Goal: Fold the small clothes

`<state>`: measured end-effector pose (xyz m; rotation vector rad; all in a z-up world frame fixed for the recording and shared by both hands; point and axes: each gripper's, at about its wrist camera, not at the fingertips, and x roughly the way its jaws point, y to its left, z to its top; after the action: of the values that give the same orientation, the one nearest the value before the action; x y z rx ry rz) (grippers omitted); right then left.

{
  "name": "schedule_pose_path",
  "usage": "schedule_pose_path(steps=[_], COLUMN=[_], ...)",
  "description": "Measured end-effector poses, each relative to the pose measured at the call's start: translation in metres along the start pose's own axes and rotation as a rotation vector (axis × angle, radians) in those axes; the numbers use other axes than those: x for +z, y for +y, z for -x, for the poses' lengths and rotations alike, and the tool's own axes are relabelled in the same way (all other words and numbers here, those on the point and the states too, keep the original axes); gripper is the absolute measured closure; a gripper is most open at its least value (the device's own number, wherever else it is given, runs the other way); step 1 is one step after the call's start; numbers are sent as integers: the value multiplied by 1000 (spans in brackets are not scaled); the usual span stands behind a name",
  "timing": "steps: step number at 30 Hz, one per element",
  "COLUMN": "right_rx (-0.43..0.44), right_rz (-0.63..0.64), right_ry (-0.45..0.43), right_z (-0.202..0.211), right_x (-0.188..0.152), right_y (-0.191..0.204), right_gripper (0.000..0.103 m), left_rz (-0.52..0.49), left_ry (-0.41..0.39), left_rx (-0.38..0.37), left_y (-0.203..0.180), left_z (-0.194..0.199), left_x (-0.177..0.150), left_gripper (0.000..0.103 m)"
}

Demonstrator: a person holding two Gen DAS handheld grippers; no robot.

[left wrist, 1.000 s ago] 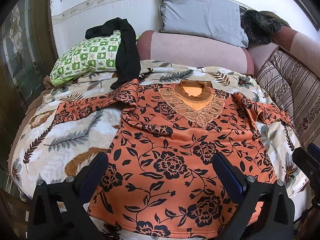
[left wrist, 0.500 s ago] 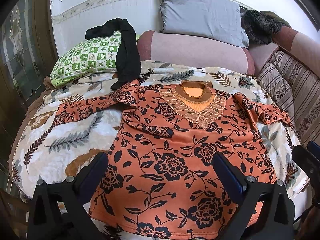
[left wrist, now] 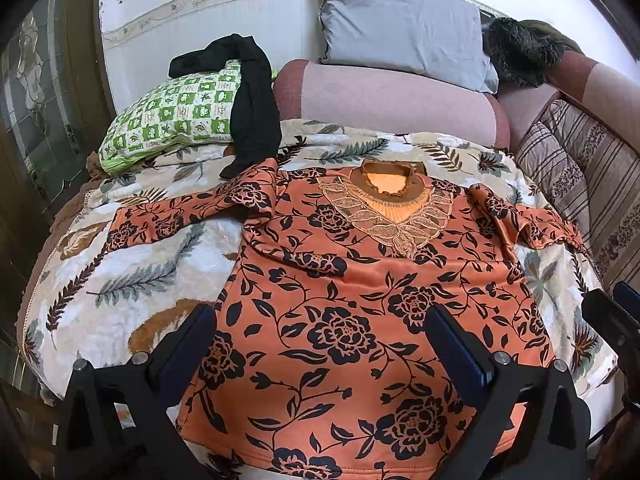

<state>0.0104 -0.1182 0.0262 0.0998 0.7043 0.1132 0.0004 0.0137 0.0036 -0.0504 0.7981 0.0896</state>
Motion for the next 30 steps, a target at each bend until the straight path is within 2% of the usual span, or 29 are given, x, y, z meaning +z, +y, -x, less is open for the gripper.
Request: schedule_pose_path(steps=[12,16,17,20,22,27,30], right_rx=[14,91,115,221,243,268,280], right_rz=[-21,-131,-182,-462,-630,-1107,-1296], right_ry=[15,68,81,112,110,-31,-85], right_z=[-13,-31,-37,-58,-73,-116,-144], right_x=[-2,-11,-14,-26,-28,-37,-36], right_y=[-7,-36,-50,-121,-174,-325,-385], right_gripper=[0,0,0,0,0,1,13], left_rz=[-6,4,-3,-15,-27,-52,-73], left_ry=[16,84,106,165,199,254,260], left_rx=[-4,-20,-14,3,13,28,47], left_y=[0,3,4,4,3,-3,-4], left_z=[-6,-36,-45,-68,-82,-105,-113], left_x=[-2,-12,-17,-27,-33,-41,-41], left_gripper=[0,0,0,0,0,0,0])
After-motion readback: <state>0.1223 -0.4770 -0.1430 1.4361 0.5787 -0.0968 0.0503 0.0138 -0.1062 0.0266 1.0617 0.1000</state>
